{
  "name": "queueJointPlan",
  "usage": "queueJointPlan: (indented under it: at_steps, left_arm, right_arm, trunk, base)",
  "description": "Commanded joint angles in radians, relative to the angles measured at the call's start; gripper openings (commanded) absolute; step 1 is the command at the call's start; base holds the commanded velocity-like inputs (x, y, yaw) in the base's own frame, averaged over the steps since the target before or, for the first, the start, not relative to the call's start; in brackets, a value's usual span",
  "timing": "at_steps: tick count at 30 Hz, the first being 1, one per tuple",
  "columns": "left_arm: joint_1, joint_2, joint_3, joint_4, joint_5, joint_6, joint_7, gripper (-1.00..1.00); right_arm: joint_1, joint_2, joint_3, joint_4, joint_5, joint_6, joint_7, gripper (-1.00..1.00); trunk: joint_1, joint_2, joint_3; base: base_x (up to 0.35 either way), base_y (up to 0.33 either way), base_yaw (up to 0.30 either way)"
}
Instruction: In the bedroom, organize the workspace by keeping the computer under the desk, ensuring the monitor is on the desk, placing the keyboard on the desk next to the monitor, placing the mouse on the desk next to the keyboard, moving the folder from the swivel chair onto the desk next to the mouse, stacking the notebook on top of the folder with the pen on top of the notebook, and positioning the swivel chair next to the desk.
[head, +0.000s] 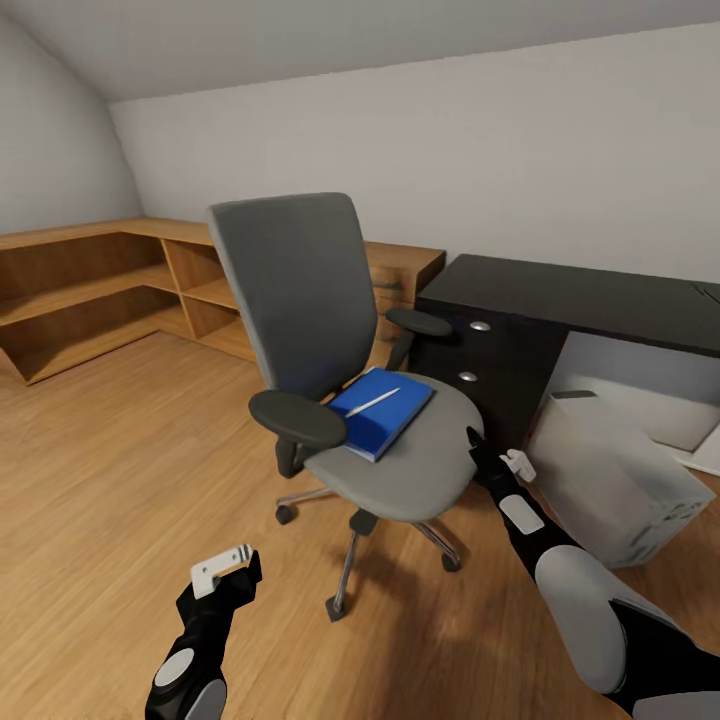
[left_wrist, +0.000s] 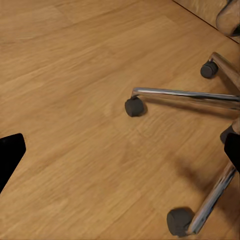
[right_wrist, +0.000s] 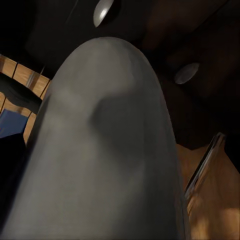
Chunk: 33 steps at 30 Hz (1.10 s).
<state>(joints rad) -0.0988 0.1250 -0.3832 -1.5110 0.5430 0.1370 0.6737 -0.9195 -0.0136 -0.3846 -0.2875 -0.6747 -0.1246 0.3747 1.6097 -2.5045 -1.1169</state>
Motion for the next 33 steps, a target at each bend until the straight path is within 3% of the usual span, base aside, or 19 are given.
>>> queueJointPlan:
  at_steps: [1, 14, 33]
  left_arm:
    - [-0.001, 0.001, -0.002, -0.002, 0.003, 0.004, 0.007, 1.00]
    - [-0.001, 0.001, -0.002, -0.002, 0.003, 0.004, 0.007, 1.00]
    - [-0.001, 0.000, -0.004, 0.013, 0.002, 0.004, 0.006, 1.00]
  right_arm:
    - [-0.001, 0.000, 0.000, 0.002, -0.010, -0.001, 0.007, 1.00]
    - [-0.001, 0.000, 0.000, 0.002, -0.009, -0.001, 0.013, 1.00]
    - [-0.001, 0.000, 0.000, 0.002, -0.009, -0.003, 0.012, 1.00]
  trunk:
    - [0.000, 0.000, -0.001]
    - [0.000, 0.000, -0.001]
    - [0.000, 0.000, -0.001]
  base:
    - [0.000, 0.000, 0.005]
    - [0.000, 0.000, 0.021]
    - [0.000, 0.000, 0.261]
